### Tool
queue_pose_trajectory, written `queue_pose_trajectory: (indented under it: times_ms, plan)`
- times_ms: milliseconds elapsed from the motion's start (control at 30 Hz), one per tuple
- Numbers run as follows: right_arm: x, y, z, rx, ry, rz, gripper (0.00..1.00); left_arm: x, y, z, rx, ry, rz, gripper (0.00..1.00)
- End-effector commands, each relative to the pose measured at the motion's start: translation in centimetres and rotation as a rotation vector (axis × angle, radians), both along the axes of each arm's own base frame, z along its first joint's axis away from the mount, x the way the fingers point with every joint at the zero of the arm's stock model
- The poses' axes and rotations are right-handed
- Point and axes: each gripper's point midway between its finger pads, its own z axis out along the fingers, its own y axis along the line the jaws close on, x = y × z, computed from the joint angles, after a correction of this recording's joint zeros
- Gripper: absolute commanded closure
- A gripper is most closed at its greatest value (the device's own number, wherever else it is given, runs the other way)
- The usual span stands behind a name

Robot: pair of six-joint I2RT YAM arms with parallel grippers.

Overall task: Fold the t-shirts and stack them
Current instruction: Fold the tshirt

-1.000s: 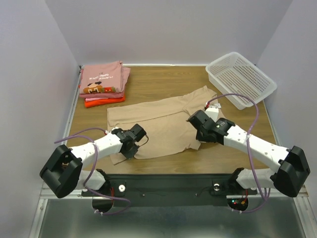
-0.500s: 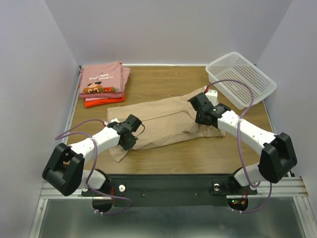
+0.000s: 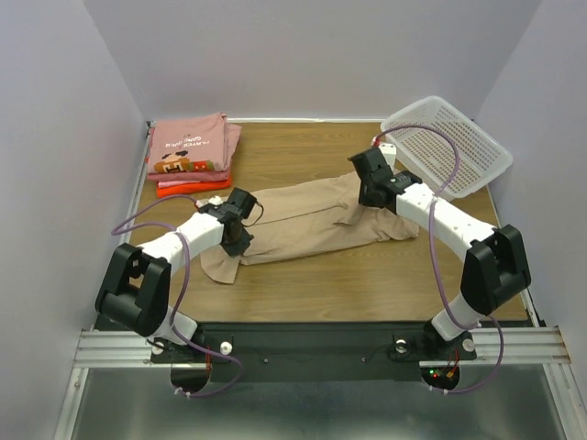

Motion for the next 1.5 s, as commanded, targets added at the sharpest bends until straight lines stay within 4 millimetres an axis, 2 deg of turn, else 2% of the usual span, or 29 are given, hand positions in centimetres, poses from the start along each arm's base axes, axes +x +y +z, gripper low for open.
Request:
queue_pose_trajectory:
  times_ms: [0, 200, 367, 700, 867, 900, 933, 967, 1000, 1033, 1067, 1100, 1133, 1167, 1200, 1233, 1267, 1300, 1433, 1467]
  plan:
    - [2.8, 0.1, 2.5, 0.021, -0.09, 0.006, 1.0, 1.4, 0.5, 1.3, 0.02, -0.024, -0.044, 1.0]
    - [4.2, -0.3, 2.6, 0.019, -0.095, 0.005, 1.0, 2.2, 1.8, 2.0, 0.033, -0.038, -0.019, 1.0]
    - [4.7, -0.3, 2.5, 0.018, -0.094, 0.011, 1.0, 3.5, 1.9, 2.5, 0.022, -0.062, -0.045, 1.0]
    - [6.3, -1.2, 2.0, 0.001, -0.088, -0.029, 1.0, 6.2, 2.9, 2.2, 0.062, -0.065, -0.03, 1.0]
    - [7.4, -1.2, 0.7, -0.008, -0.061, -0.03, 1.0, 8.2, 2.7, 1.5, 0.065, -0.058, -0.043, 1.0]
    - [7.6, -1.2, -0.1, -0.016, -0.047, -0.029, 1.0, 8.4, 2.7, 1.3, 0.063, -0.052, -0.044, 1.0]
    - [7.9, -1.5, -0.4, -0.024, -0.04, -0.03, 1.0, 8.7, 2.8, 1.2, 0.064, -0.053, -0.045, 0.98]
    - [8.4, -1.5, -0.5, -0.024, -0.04, -0.028, 0.99, 9.2, 2.7, 0.9, 0.068, -0.044, -0.057, 0.92]
    - [8.9, -2.0, -1.6, -0.033, -0.018, -0.038, 1.0, 9.5, 2.4, 0.8, 0.054, -0.042, -0.07, 0.8]
    - [9.3, -1.9, -2.2, -0.022, -0.006, -0.033, 1.0, 9.6, 2.3, 0.7, 0.051, -0.039, -0.079, 0.72]
    - [10.1, -1.6, -1.9, -0.007, -0.013, -0.024, 0.99, 9.9, 2.2, 0.5, 0.051, -0.033, -0.083, 0.62]
    - [10.7, -1.8, -3.3, -0.01, 0.015, -0.022, 0.99, 10.0, 2.0, 0.4, 0.046, -0.032, -0.095, 0.49]
    - [11.1, -1.2, -3.6, 0.011, 0.027, 0.008, 0.97, 10.2, 1.9, 0.4, 0.044, -0.032, -0.099, 0.37]
    - [11.9, -0.6, -3.0, 0.028, 0.013, 0.028, 0.93, 10.2, 1.9, 0.5, 0.043, -0.034, -0.097, 0.31]
    - [12.4, -0.3, -3.2, 0.034, 0.016, 0.046, 0.83, 10.3, 1.8, 0.7, 0.04, -0.042, -0.106, 0.11]
    - [12.8, -0.1, -3.3, 0.031, 0.019, 0.067, 0.79, 10.5, 1.8, 0.9, 0.039, -0.05, -0.105, 0.02]
    - [13.2, 0.3, -3.9, 0.034, 0.03, 0.085, 0.73, 10.6, 1.9, 1.4, 0.041, -0.06, -0.101, 0.02]
    - [13.8, 0.6, -3.2, 0.037, 0.014, 0.097, 0.58, 10.6, 2.0, 1.7, 0.044, -0.064, -0.099, 0.02]
    - [14.4, 0.4, -2.4, 0.048, -0.003, 0.106, 0.29, 10.4, 2.0, 3.5, 0.037, -0.099, -0.096, 0.02]
    - [14.2, 0.4, -1.5, 0.055, -0.017, 0.109, 0.07, 10.1, 2.4, 4.2, 0.043, -0.116, -0.083, 0.02]
